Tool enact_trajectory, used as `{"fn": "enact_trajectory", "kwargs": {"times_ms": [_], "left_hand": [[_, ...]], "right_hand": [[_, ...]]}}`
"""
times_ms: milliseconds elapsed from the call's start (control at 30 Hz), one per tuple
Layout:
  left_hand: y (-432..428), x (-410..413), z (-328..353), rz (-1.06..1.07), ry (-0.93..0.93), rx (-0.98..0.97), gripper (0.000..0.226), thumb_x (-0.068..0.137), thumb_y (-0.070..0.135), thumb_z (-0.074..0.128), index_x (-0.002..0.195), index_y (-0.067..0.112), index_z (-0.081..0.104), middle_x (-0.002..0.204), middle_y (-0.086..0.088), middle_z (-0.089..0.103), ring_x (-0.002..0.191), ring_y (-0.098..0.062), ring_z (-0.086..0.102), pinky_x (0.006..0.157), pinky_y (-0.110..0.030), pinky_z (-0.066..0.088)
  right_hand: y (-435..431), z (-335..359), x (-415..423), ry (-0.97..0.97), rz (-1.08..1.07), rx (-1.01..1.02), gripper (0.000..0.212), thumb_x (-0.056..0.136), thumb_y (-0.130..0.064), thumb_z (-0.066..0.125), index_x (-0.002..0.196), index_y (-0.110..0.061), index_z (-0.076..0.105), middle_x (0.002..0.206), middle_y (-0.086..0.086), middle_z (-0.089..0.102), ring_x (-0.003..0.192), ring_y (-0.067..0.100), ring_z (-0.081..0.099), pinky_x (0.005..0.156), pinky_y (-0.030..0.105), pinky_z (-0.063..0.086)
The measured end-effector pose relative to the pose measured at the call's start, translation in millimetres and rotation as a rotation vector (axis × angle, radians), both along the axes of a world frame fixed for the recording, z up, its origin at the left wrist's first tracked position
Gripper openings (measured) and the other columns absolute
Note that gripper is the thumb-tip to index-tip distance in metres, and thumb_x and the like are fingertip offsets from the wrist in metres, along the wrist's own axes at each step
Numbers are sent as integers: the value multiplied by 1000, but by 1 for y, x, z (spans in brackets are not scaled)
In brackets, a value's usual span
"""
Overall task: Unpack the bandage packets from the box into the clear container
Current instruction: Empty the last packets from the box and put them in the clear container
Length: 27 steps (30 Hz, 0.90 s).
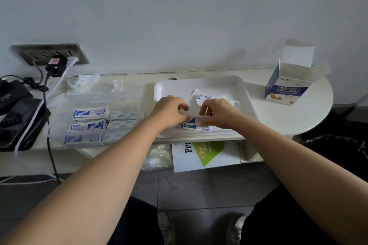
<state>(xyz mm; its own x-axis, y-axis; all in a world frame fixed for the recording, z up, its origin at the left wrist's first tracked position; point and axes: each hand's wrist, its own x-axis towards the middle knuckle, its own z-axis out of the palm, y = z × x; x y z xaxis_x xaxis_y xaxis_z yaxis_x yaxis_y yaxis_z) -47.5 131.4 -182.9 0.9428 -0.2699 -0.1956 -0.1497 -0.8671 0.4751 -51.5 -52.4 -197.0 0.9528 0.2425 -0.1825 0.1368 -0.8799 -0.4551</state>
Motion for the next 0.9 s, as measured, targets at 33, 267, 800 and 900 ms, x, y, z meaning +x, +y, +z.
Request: {"fn": "enact_trajectory", "kwargs": {"times_ms": [33, 267, 800, 900], "left_hand": [[-3, 0, -2, -50, -6, 52, 41, 77, 34, 76, 115, 25, 63, 114, -2, 53, 105, -17, 51, 83, -27, 42], [-14, -1, -9, -129, -36, 235, 49, 75, 33, 78, 117, 21, 56, 116, -3, 52, 113, -22, 45, 88, -34, 44], [-14, 2, -8, -63, 79, 146, 34, 75, 23, 78, 103, 21, 58, 109, -1, 62, 93, -21, 56, 74, -28, 41], [-12, 3, -3, -11, 2, 86, 33, 72, 23, 80, 93, 24, 55, 104, 0, 62, 88, -20, 56, 71, -28, 43]], "right_hand": [[1, -1, 0, -23, 11, -20, 33, 71, -24, 79, 99, -17, 64, 89, -3, 54, 84, 19, 57, 67, 27, 41], [3, -1, 1, -18, 142, -123, 57, 72, -37, 79, 121, -19, 56, 117, 4, 50, 110, 21, 46, 88, 30, 38], [5, 8, -2, 77, 144, -84, 22, 85, -29, 64, 90, -8, 64, 82, 4, 57, 83, 23, 50, 68, 32, 37], [5, 10, 1, -110, 72, -42, 18, 83, -27, 67, 91, -11, 67, 92, 8, 61, 86, 25, 54, 70, 34, 41]]}}
